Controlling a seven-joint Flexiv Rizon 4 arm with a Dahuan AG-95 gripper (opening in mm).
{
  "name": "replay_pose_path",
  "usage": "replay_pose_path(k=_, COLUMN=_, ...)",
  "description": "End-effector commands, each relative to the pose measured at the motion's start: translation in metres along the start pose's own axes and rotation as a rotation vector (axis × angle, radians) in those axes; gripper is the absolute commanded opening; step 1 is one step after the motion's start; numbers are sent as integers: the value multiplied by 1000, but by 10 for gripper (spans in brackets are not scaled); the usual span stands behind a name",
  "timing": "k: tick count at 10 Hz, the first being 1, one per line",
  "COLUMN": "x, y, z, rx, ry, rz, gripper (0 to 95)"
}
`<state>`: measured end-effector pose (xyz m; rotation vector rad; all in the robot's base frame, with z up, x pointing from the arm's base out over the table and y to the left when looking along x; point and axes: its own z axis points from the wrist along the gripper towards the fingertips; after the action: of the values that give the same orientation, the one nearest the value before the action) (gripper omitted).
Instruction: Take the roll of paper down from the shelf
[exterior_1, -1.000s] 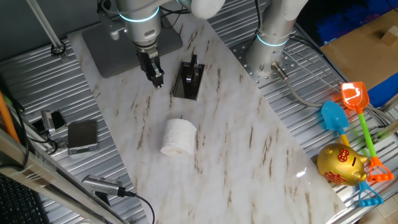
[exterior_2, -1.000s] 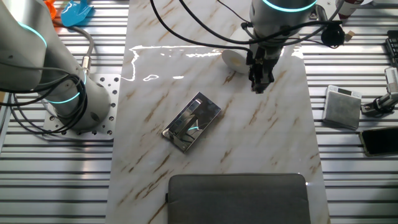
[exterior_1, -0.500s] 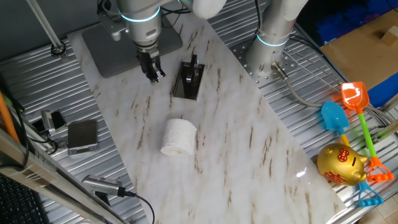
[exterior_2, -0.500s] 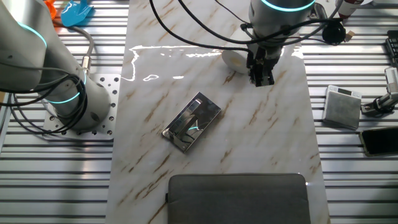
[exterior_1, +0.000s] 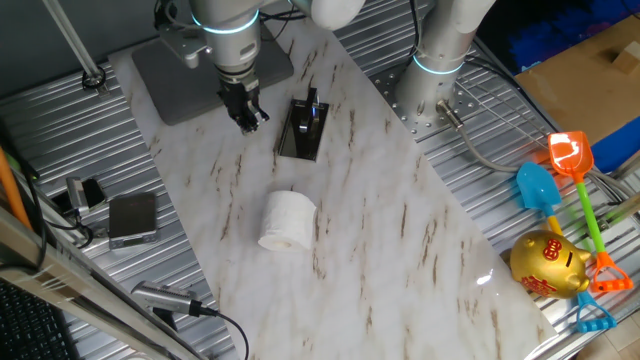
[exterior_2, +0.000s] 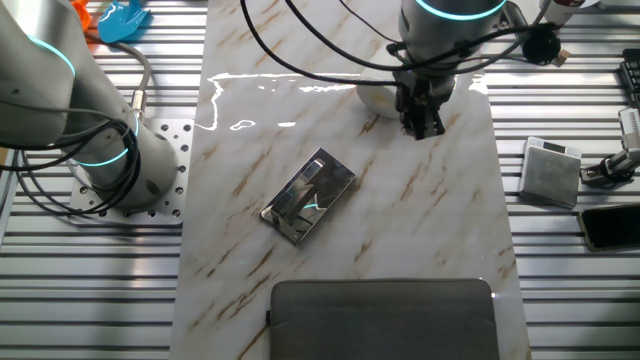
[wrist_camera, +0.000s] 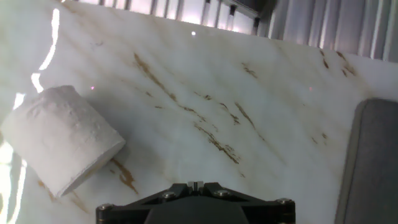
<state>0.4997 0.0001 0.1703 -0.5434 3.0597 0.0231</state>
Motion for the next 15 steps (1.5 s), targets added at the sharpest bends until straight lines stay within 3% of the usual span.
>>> replay_pose_path(k=1, x=-1, y=0, z=0, rx=13, ry=-2, rz=-306, gripper=0)
replay_pose_path(k=3, x=-1, y=0, z=0, rx=22, ry=-19, rz=-451, gripper=0)
replay_pose_path(k=5, x=-1, y=0, z=0, rx=22, ry=-17, rz=-484, gripper=0)
replay_pose_path(k=15, x=-3, y=-1, z=-1, rx=18, ry=-2, rz=-489, gripper=0)
